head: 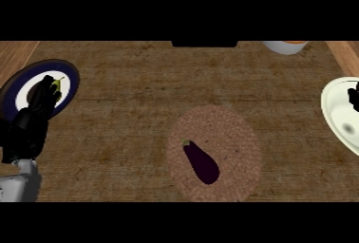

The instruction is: Pick the cupcake from the placemat and place it in the bowl

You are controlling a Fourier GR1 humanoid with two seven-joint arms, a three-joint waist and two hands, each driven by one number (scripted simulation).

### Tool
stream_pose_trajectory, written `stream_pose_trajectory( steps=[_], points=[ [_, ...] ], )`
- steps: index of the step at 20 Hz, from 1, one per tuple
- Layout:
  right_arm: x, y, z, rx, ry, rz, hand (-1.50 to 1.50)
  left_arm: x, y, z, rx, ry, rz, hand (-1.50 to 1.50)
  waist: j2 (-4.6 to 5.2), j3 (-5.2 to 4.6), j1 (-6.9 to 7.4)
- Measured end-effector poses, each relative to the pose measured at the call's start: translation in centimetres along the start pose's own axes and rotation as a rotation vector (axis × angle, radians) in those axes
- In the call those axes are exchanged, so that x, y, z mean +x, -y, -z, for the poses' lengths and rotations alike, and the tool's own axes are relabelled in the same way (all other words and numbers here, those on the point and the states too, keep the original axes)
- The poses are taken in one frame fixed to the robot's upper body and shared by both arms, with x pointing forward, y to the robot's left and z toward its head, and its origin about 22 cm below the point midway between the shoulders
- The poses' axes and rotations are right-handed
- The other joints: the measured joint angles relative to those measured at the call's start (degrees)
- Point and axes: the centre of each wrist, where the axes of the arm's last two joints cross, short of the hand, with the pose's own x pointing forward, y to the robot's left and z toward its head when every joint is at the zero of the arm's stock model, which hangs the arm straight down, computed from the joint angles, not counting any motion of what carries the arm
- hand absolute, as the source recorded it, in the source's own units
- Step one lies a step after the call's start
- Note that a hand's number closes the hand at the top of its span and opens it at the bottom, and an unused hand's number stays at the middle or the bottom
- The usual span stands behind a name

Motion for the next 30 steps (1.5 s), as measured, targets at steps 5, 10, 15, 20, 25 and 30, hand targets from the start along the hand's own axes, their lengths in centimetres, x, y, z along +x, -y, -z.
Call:
stream_pose_trajectory(
  steps=[5,10,15,20,25,30],
  points=[
    [-4.2,-1.1,3.4,0.005,-0.009,0.01,1.5,0.0,0.0,0.5,-0.004,0.004,0.002,0.0,0.11,0.03,0.25],
    [-7.5,-1.7,6.0,0.004,-0.008,0.013,1.5,0.0,0.8,0.1,-0.005,0.011,0.005,0.0,0.15,0.04,0.52],
    [-11.4,-2.6,6.2,0.153,-0.192,-0.102,-1.5,0.6,0.8,0.2,-0.013,0.019,0.002,0.0,0.44,0.06,1.19],
    [-14.2,-2.6,6.6,0.261,-0.205,-0.055,-1.5,1.6,1.3,0.6,-0.016,0.022,0.0,0.0,0.44,0.11,1.21],
    [-15.6,-2.7,6.5,0.23,-0.165,0.181,-1.5,1.1,1.3,0.5,-0.008,0.013,-0.001,0.0,0.33,0.19,0.74],
    [-16.9,-0.4,6.8,0.071,-0.151,0.533,-1.5,0.7,0.2,0.2,0.007,0.0,-0.003,0.0,0.0,0.21,-0.19]
  ],
)
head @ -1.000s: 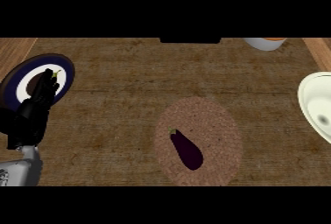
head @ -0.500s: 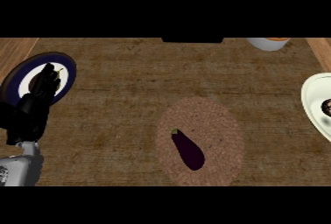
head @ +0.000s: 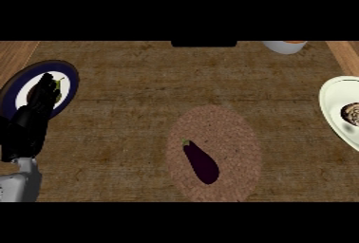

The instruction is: Pick the cupcake from the placemat and place it in the bowl

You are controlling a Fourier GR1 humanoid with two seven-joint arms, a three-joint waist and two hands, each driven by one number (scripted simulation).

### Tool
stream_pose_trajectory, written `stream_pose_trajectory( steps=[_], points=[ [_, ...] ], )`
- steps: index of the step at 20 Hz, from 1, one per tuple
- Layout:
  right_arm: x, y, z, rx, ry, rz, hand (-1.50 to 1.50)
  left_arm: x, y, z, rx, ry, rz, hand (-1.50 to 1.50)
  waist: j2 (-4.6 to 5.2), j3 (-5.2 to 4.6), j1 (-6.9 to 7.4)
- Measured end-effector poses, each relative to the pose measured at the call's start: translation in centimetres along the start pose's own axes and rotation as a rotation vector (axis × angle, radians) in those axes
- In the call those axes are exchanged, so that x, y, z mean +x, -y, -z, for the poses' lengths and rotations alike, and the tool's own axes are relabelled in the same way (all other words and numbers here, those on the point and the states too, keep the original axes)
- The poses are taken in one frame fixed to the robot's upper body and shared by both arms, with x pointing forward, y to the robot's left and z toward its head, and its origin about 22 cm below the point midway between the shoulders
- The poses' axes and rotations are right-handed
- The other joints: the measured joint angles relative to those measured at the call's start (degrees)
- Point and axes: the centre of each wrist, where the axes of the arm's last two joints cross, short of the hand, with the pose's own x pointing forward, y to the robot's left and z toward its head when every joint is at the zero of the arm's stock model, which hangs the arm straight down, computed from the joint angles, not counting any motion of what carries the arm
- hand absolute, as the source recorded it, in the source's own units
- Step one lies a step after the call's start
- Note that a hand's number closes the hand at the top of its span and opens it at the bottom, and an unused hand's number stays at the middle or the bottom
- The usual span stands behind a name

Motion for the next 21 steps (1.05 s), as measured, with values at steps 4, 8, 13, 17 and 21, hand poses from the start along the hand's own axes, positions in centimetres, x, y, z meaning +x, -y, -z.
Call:
stream_pose_trajectory(
  steps=[4,8,13,17,21],
  points=[
    [-1.4,3.8,-1.0,-0.065,0.001,0.178,-1.5,-0.3,0.0,-0.1,-0.003,0.0,0.003,0.0,0.15,-0.03,0.0],
    [-4.1,8.5,-3.5,-0.07,-0.024,0.238,-1.5,-0.4,0.1,-0.2,0.002,-0.001,0.008,0.0,0.19,-0.02,-0.06],
    [-6.4,13.2,-6.8,-0.051,-0.024,0.289,-1.5,-0.7,0.0,0.1,0.002,0.008,0.003,0.0,0.26,0.03,-0.08],
    [-7.3,16.3,-9.2,-0.018,-0.019,0.352,-1.5,-0.4,-0.3,-0.1,0.003,0.007,-0.001,0.0,0.18,0.1,-0.12],
    [-7.8,17.8,-10.6,-0.03,-0.025,0.373,-1.5,-0.4,0.1,-0.3,0.005,0.009,-0.004,0.0,0.13,0.16,-0.06]
  ],
)
